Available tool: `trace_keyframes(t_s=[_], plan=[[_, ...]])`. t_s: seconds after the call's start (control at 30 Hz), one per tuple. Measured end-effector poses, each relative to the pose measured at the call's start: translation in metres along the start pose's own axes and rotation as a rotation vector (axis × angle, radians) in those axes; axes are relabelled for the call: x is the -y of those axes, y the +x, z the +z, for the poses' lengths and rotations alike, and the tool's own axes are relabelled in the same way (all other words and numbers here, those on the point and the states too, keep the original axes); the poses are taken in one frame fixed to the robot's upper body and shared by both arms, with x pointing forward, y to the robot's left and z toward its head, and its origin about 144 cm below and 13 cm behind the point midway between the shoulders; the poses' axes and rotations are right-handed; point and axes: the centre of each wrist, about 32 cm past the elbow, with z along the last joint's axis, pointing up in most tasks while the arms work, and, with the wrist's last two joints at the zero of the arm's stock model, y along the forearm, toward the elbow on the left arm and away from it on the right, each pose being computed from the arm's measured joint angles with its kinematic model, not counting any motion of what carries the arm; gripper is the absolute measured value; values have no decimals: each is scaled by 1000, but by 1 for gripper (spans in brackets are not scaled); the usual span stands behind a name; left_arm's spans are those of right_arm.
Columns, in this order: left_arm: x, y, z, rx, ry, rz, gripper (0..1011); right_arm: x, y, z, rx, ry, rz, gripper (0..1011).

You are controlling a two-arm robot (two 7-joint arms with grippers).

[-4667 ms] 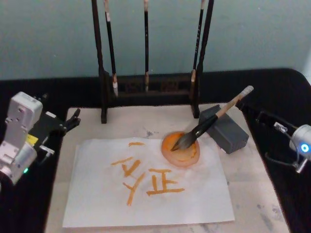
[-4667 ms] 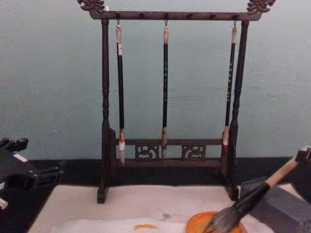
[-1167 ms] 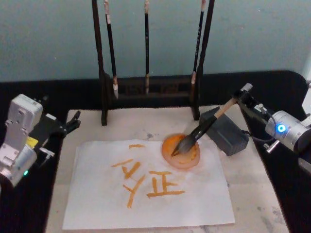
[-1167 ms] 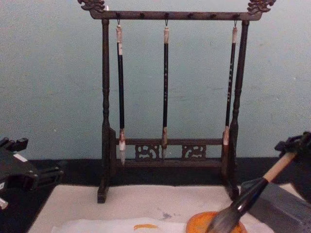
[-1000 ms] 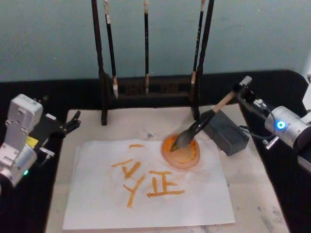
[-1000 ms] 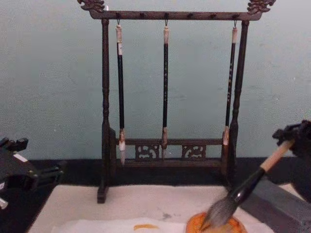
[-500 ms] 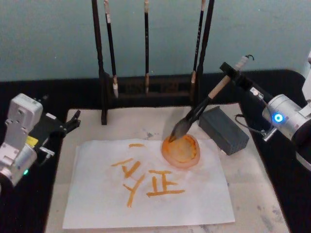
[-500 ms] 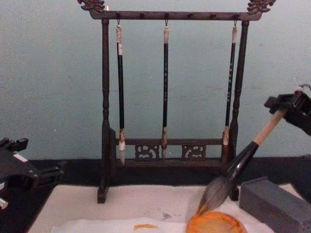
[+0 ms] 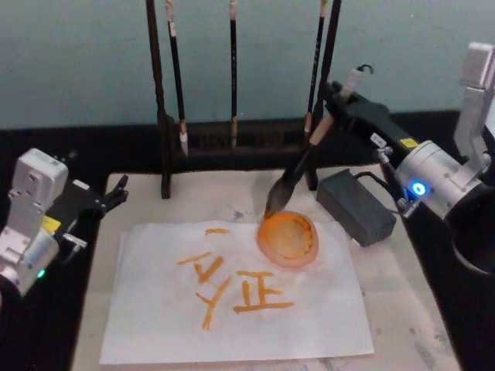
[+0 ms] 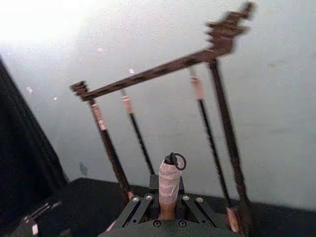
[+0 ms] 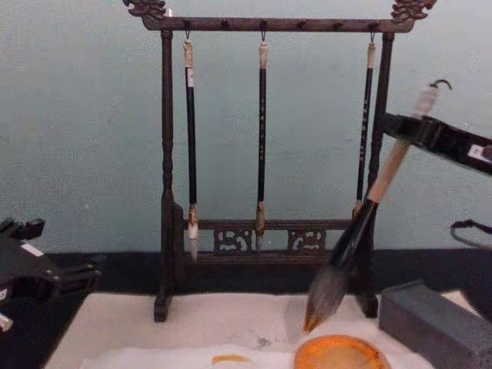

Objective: Pick up the brush from the inkstone, write on the paper, then place the brush back to its original position.

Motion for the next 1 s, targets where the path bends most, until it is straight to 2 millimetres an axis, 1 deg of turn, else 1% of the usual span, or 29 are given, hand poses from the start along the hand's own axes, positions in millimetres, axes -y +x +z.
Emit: trace_keyframes(t_s=[0.13,0.43,1.0], plan=[[0,0,0,0,0,0,1010,-3,-7,-2,66,10,38,169],[0,0,0,0,0,0,1009,-12,-24,-11,156,18,127,169],[0,0,0,0,0,0,1010,-28,-48,-25,201,22,232,169]])
